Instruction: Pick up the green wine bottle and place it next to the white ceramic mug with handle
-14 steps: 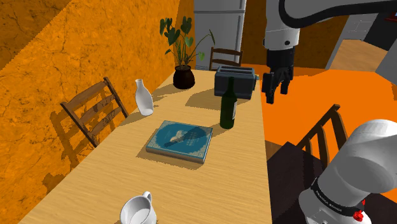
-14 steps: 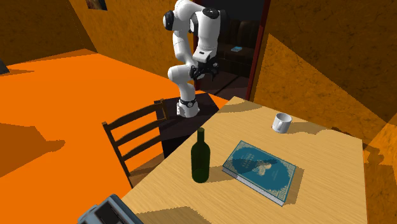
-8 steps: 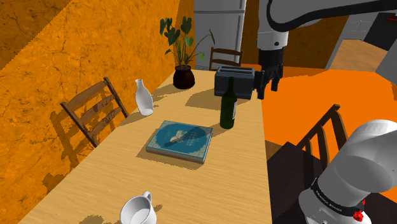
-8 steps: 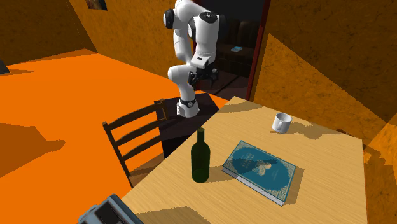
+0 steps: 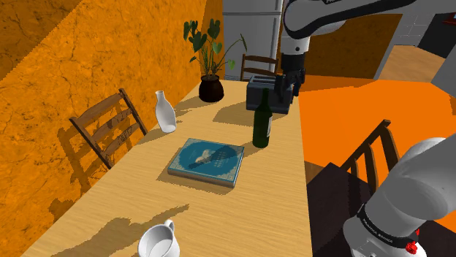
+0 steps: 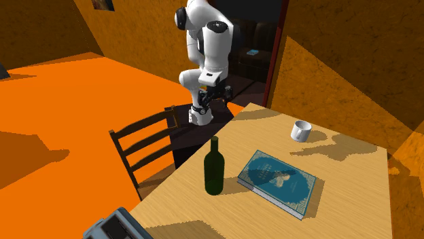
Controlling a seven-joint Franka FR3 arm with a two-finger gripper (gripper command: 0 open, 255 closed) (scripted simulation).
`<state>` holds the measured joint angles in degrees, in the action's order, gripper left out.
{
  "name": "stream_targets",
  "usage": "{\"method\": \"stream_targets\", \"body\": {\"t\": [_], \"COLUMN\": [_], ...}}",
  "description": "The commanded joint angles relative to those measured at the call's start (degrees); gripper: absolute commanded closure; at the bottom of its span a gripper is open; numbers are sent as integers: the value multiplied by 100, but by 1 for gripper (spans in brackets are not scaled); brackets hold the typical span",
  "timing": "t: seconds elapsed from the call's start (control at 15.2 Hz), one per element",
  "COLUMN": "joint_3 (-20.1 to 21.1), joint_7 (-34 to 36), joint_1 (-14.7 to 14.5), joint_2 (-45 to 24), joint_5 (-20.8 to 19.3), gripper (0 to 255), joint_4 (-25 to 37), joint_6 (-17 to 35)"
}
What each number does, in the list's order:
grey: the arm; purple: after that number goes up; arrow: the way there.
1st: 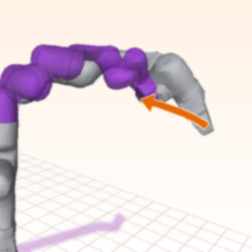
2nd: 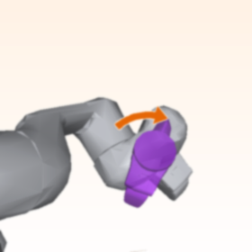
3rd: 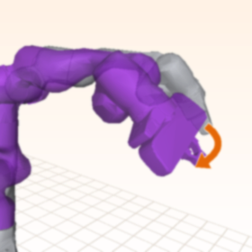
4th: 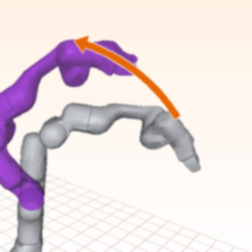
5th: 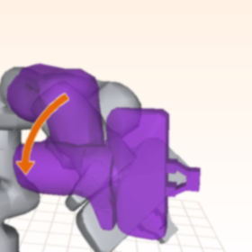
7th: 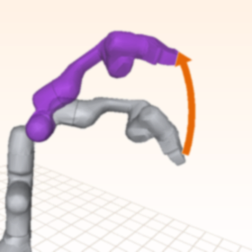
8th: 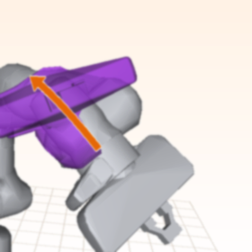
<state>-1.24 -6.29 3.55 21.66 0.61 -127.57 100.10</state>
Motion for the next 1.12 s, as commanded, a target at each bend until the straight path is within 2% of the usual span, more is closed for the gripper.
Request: {"method": "stream_targets", "body": {"t": [0.0,0.73,1.06], "joint_3": [-64,-373,-363], "joint_7": [-100,-724,-734], "joint_1": [21,186,180], "joint_2": [-375,-2377,-2446], "joint_5": [12,301,315], "gripper": [0,0,0], "joint_4": [256,2165,1863], "joint_6": [231,859,1230]}}
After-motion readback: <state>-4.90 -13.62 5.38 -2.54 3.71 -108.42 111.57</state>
